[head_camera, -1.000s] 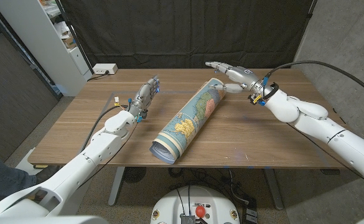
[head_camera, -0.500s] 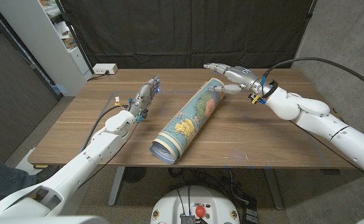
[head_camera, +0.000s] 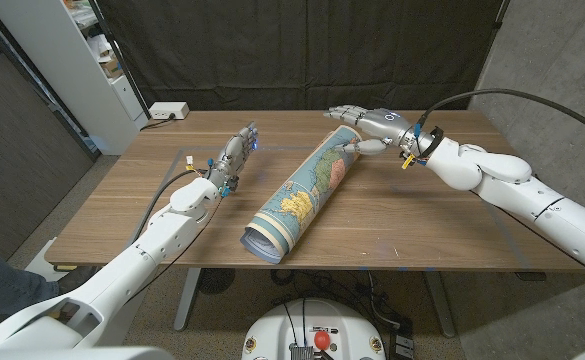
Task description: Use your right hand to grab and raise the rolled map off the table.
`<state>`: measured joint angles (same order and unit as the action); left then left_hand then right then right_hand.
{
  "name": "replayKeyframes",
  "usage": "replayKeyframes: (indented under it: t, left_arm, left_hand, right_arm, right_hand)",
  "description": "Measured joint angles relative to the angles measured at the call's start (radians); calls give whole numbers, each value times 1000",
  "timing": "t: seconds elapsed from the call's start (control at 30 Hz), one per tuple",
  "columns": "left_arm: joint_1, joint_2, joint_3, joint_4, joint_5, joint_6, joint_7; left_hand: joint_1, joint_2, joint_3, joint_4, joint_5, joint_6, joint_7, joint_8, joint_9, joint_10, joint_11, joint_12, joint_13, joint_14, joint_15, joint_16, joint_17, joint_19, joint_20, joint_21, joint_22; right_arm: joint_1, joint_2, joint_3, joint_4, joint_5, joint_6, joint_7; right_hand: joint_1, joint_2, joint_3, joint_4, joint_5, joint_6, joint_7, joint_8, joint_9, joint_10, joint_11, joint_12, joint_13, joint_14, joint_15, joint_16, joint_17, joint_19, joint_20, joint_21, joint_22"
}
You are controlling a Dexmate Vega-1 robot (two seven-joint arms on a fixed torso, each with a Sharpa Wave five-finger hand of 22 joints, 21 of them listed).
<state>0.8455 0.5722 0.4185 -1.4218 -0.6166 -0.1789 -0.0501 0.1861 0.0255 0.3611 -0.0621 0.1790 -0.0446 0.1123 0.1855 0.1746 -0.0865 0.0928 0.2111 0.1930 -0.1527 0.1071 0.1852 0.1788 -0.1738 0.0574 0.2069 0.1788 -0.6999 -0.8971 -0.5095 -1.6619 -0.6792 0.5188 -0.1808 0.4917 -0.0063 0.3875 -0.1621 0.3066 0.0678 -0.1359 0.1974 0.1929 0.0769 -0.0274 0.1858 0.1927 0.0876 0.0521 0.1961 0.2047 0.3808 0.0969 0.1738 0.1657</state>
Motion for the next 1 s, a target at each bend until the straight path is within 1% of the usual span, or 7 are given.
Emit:
replayKeyframes:
  t: [0.17, 0.33, 0.47, 0.57, 0.63, 0.77, 1.0]
  left_arm:
    - [-1, -1, 2, 0, 1, 2, 1]
    - [-1, -1, 4, 1, 1, 7, 2]
    - [-2, -1, 4, 4, 1, 8, 2]
    - [-3, -2, 5, 6, 1, 9, 2]
    - [-4, -3, 5, 10, 1, 10, 1]
    - [-6, -4, 5, 15, 1, 11, -2]
    - [-11, -4, 6, 23, -1, 13, -7]
  left_hand:
    - [0, 0, 0, 0, 0, 0, 0, 0, 0, 0, 0, 0, 0, 0, 0, 0, 0, 0, 0, -4, 0]
    - [0, 0, 0, 0, 0, 0, 0, 0, 0, 0, 0, 0, 0, 0, 0, 0, 0, 0, 0, -4, 0]
    - [0, 0, 0, 0, 0, 2, -2, 0, 0, 0, 0, 0, 0, 0, 0, 0, 0, 0, 0, -4, 0]
    - [0, 0, 0, 0, 0, 6, -5, 0, 0, 0, 0, 0, 0, 0, 0, 0, 0, 0, 0, -4, 0]
    - [0, 0, 0, 0, 0, 6, -5, 0, 0, 0, 0, 0, 0, 0, 0, 0, 0, 0, 0, -4, 0]
    - [0, 0, 0, 0, 0, 6, -5, 0, 0, 0, 0, 0, 0, 0, 0, 0, 0, 0, 0, -4, 0]
    - [0, 0, 0, 0, 0, 5, -5, 0, 0, 0, 0, 0, 0, 0, 0, 0, 0, 0, 0, -8, 0]
  right_arm:
    - [6, -7, -7, -6, -16, -4, 7]
    - [15, -13, -17, -10, -31, -7, 21]
    - [26, -20, -29, -22, -48, -14, 46]
    - [30, -23, -34, -29, -61, -20, 60]
    - [35, -27, -40, -37, -77, -27, 74]
    - [44, -31, -48, -46, -92, -30, 92]
    - [71, -40, -67, -58, -128, -22, 129]
  right_hand:
    - [5, -5, 6, 6, -9, 16, -6, 8, 0, 22, -7, 10, 0, 20, -20, 8, 2, -54, 18, -6, 0]
    - [5, -5, 6, 6, -13, 27, -5, 8, 0, 37, -10, 15, 0, 22, -22, 8, 0, -97, 39, -10, 0]
    - [5, -5, 13, 13, -19, 38, -5, 8, 0, 43, -14, 15, 0, 26, -18, 8, 0, -185, 80, -11, 0]
    - [1, -10, 13, 13, -19, 52, -5, 8, 0, 49, -19, 15, 0, 20, -6, 8, 0, -256, 91, -15, 0]
    - [1, -10, 13, 13, -19, 61, -7, 14, 0, 52, -23, 15, 0, 20, -5, 8, 0, -284, 95, -15, 0]
    - [-3, -13, 19, 16, -26, 61, -7, 14, 0, 50, -22, 15, 0, -11, 14, 1, 0, -289, 96, -3, 0]
    - [5, -21, 31, 12, -26, 52, -9, 9, -2, 17, -14, 9, 0, -51, 17, -4, 0, -251, 87, 16, 0]
